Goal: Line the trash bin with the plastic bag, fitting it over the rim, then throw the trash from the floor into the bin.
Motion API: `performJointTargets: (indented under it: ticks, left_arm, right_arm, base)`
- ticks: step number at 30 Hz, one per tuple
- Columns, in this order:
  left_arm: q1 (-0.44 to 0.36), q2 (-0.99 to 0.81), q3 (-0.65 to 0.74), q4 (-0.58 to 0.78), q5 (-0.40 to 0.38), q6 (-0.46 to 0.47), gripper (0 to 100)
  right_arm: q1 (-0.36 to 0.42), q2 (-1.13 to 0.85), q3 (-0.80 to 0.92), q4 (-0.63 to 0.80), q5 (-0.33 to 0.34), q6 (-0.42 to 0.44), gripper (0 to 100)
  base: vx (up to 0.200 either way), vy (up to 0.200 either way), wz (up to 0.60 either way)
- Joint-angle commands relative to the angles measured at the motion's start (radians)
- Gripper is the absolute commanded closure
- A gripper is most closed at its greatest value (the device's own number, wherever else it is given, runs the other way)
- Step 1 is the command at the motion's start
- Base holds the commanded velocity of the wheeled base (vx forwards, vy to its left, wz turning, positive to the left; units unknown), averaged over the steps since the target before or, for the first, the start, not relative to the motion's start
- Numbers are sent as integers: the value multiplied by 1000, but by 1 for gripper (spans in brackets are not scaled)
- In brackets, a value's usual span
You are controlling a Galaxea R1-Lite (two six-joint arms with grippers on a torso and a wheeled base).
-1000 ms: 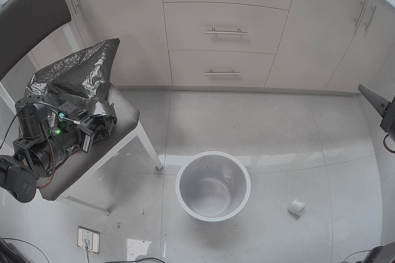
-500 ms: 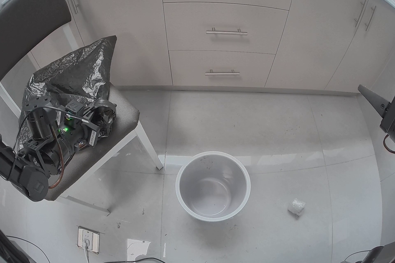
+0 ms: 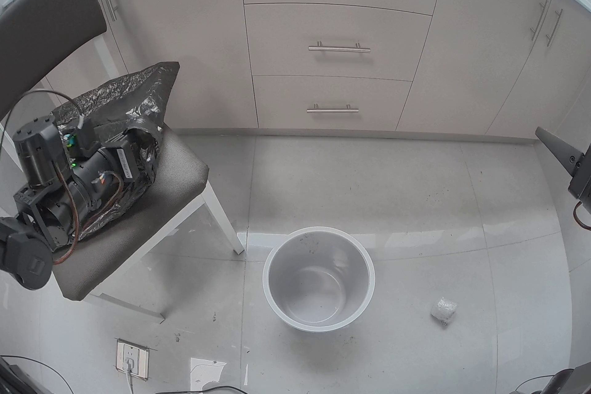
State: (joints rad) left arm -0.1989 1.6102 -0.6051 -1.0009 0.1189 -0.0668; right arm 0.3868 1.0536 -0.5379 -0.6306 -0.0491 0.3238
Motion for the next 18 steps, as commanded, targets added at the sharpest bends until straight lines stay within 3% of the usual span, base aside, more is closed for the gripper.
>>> performJointTargets:
  ticks: [1, 3, 5, 6, 7, 8, 9, 10, 11, 12, 14, 18]
  left_arm:
    - [-11, -349, -182, 492, -16, -501, 100]
    - [-11, -408, -262, 686, -88, -665, 100]
    - [-2, -469, -328, 866, -271, -821, 100]
    - [3, -483, -338, 895, -317, -846, 100]
    - [30, -524, -358, 961, -498, -893, 100]
    - [36, -532, -358, 966, -530, -897, 100]
    - [59, -570, -351, 976, -703, -904, 100]
    - [65, -589, -346, 979, -771, -906, 100]
    - [65, -589, -346, 979, -771, -906, 100]
    - [70, -628, -331, 975, -930, -907, 100]
    - [64, -648, -329, 973, -1021, -909, 100]
    - [18, -645, -332, 970, -1108, -909, 100]
  right_arm:
    - [1, 5, 6, -1, 0, 0, 100]
    - [1, 5, 6, -1, 0, 0, 100]
    - [1, 5, 6, -1, 0, 0, 100]
    - [1, 3, 6, -1, 0, 0, 100]
    - [1, 3, 6, -1, 0, 0, 100]
    - [1, 3, 6, -1, 0, 0, 100]
    - [1, 3, 6, -1, 0, 0, 100]
    - [1, 3, 7, -1, 0, 0, 100]
    - [1, 3, 7, -1, 0, 0, 100]
    - [1, 5, 6, -1, 0, 0, 100]
    - [1, 5, 7, -1, 0, 0, 100]
    - [9, 9, 18, -1, 2, -2, 100]
  base:
    - [0, 0, 0]
    - [0, 0, 0]
    - [0, 0, 0]
    - [0, 0, 0]
    - [0, 0, 0]
    - [0, 0, 0]
    - [0, 0, 0]
    - [0, 0, 0]
    - [0, 0, 0]
    - [0, 0, 0]
    - [0, 0, 0]
    - [0, 0, 0]
